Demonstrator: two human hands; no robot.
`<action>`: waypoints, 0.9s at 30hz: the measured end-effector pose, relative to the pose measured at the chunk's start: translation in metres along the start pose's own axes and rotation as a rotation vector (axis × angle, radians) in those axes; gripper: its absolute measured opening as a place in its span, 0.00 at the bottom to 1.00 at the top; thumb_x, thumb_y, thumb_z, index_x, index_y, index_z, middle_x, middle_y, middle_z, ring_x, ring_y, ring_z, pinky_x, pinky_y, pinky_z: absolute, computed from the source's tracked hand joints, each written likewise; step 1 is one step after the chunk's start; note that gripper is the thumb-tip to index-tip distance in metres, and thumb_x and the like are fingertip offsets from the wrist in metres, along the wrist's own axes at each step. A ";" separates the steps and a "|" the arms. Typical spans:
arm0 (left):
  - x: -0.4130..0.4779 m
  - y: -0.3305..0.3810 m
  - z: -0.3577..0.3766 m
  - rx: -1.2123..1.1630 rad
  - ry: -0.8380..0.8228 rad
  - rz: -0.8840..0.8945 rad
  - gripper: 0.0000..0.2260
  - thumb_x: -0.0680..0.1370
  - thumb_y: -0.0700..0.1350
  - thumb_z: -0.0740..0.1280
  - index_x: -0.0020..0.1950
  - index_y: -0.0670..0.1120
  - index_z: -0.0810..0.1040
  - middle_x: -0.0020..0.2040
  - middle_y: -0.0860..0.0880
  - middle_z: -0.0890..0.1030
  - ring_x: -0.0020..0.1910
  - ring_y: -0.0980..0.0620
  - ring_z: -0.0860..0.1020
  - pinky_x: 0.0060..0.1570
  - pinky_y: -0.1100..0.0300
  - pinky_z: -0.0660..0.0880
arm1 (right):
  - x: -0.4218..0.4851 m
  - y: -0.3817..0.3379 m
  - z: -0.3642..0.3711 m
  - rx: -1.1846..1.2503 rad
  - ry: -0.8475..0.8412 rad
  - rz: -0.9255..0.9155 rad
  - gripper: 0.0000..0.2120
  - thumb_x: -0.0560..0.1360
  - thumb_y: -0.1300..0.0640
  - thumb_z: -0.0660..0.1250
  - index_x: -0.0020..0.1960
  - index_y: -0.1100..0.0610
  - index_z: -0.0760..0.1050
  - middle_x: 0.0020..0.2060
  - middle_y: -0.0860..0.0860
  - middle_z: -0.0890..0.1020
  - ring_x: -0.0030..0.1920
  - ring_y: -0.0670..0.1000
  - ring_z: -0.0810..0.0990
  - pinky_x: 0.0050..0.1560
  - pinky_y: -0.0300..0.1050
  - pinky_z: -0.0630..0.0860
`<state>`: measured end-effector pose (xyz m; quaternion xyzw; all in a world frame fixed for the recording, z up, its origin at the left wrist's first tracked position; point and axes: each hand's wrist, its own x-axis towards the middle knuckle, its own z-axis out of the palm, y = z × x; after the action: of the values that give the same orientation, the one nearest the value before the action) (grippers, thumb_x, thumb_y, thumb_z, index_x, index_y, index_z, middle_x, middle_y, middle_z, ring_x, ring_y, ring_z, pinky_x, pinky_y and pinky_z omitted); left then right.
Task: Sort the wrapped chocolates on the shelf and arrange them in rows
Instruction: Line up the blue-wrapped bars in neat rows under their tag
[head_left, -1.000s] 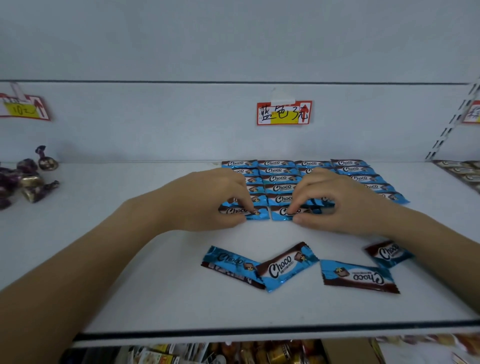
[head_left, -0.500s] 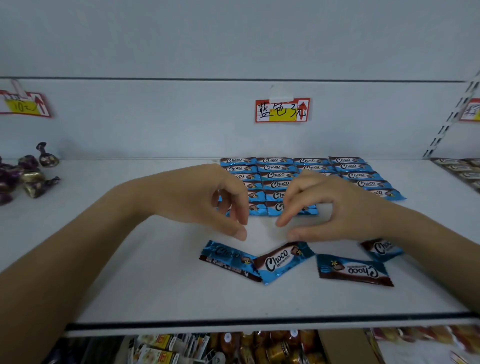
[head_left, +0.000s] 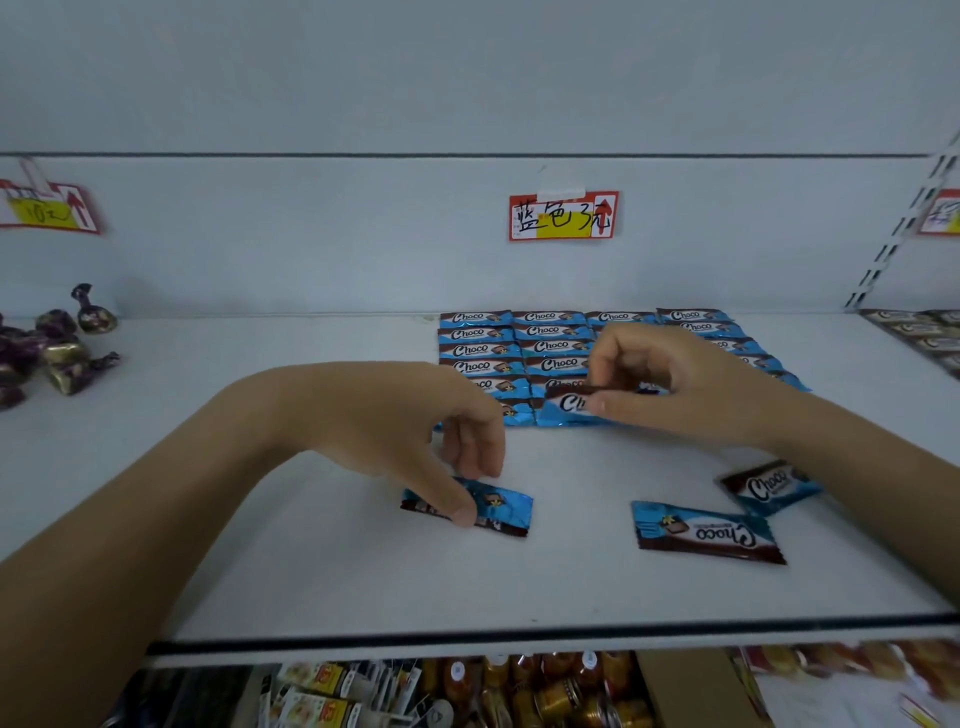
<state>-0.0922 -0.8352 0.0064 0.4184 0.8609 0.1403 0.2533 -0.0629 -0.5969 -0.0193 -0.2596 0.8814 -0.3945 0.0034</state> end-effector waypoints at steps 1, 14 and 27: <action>0.000 0.000 0.000 -0.021 -0.011 -0.006 0.11 0.66 0.52 0.75 0.44 0.59 0.76 0.38 0.61 0.77 0.40 0.65 0.74 0.40 0.72 0.70 | 0.001 0.001 -0.001 0.015 0.025 0.017 0.09 0.66 0.46 0.67 0.39 0.50 0.71 0.36 0.46 0.79 0.36 0.46 0.77 0.39 0.39 0.74; 0.012 0.004 0.004 -0.180 0.489 0.160 0.14 0.71 0.40 0.72 0.34 0.51 0.69 0.41 0.49 0.80 0.44 0.49 0.81 0.44 0.53 0.78 | 0.002 -0.005 -0.013 0.313 0.155 0.147 0.08 0.76 0.59 0.61 0.39 0.54 0.67 0.33 0.52 0.83 0.29 0.50 0.73 0.41 0.46 0.75; 0.034 0.011 -0.007 -0.461 0.481 -0.023 0.11 0.71 0.38 0.71 0.43 0.48 0.69 0.43 0.53 0.83 0.40 0.58 0.83 0.33 0.66 0.77 | -0.002 -0.004 -0.036 0.241 0.327 0.134 0.04 0.75 0.58 0.64 0.41 0.52 0.74 0.39 0.46 0.80 0.32 0.39 0.78 0.35 0.31 0.75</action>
<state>-0.1064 -0.8020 0.0064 0.2951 0.8463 0.4233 0.1323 -0.0664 -0.5733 0.0079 -0.1308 0.8321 -0.5326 -0.0826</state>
